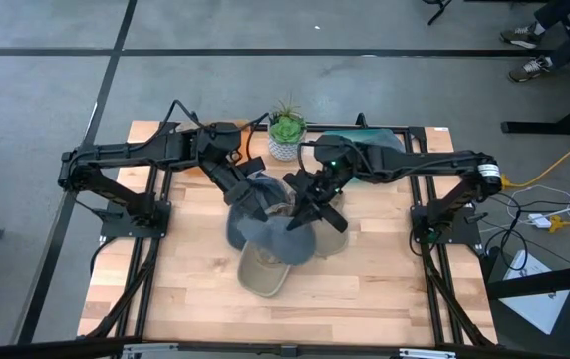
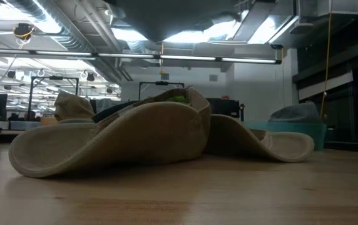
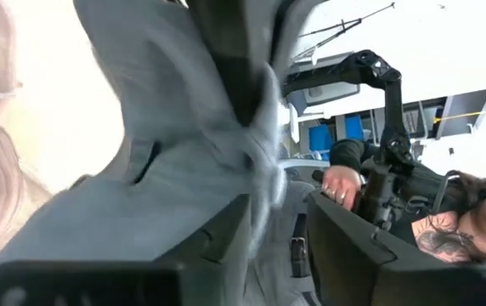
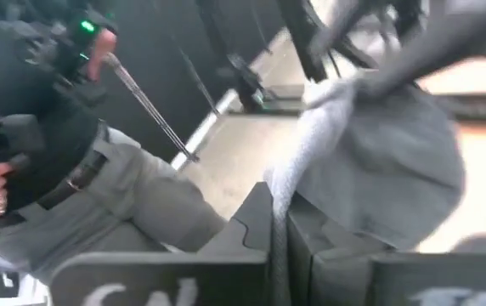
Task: Pick & Place hat
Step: Put the right gray cap into the green bin
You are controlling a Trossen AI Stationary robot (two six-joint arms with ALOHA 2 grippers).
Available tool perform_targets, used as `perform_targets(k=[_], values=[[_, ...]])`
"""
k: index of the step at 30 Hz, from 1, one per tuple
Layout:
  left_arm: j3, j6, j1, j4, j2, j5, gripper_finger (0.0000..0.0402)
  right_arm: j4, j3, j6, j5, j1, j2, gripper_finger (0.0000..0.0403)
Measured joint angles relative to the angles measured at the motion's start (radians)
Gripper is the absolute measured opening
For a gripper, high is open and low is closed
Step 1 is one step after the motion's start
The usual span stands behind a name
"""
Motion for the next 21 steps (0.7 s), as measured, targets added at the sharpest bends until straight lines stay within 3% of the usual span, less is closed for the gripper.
perform_targets(k=[6,21], values=[[0.0,0.056,0.008,0.0,0.0,-0.008,0.0138,-0.207,0.0,0.008,0.144,0.0,-0.058,0.0005],[0.0,0.124,0.006,0.0,0.0,-0.065,0.0134,-0.512,-0.008,-0.001,0.49,-0.002,-0.171,0.0005]])
